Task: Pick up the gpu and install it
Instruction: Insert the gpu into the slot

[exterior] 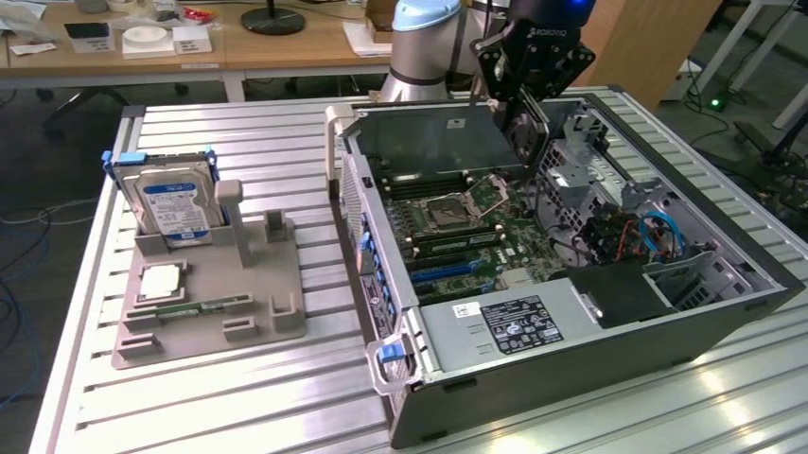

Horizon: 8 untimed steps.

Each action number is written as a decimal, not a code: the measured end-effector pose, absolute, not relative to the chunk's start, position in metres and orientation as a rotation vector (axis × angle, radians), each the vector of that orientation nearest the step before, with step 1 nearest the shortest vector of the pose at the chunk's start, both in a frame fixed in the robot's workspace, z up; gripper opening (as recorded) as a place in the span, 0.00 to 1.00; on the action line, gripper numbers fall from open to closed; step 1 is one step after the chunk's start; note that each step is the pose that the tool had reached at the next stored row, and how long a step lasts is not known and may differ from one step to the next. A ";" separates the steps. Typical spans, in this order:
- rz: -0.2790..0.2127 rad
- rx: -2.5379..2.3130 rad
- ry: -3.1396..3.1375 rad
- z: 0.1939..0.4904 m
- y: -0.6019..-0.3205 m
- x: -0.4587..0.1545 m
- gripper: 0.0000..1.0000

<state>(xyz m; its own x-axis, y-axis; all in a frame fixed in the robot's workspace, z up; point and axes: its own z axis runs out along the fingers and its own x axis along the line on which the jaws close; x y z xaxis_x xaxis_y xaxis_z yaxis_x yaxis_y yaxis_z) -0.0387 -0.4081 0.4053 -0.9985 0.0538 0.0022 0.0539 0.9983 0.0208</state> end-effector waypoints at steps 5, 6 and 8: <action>-0.032 0.054 -3.138 0.405 -0.408 -0.039 0.28; -0.032 0.082 -3.138 0.405 -0.408 -0.039 0.28; -0.032 0.138 -3.135 0.405 -0.408 -0.039 0.28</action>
<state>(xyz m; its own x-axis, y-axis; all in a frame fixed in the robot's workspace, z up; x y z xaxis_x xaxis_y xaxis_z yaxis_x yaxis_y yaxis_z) -0.0387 -0.4081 0.4052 -0.9961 -0.0877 0.0023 -0.0876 0.9959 0.0208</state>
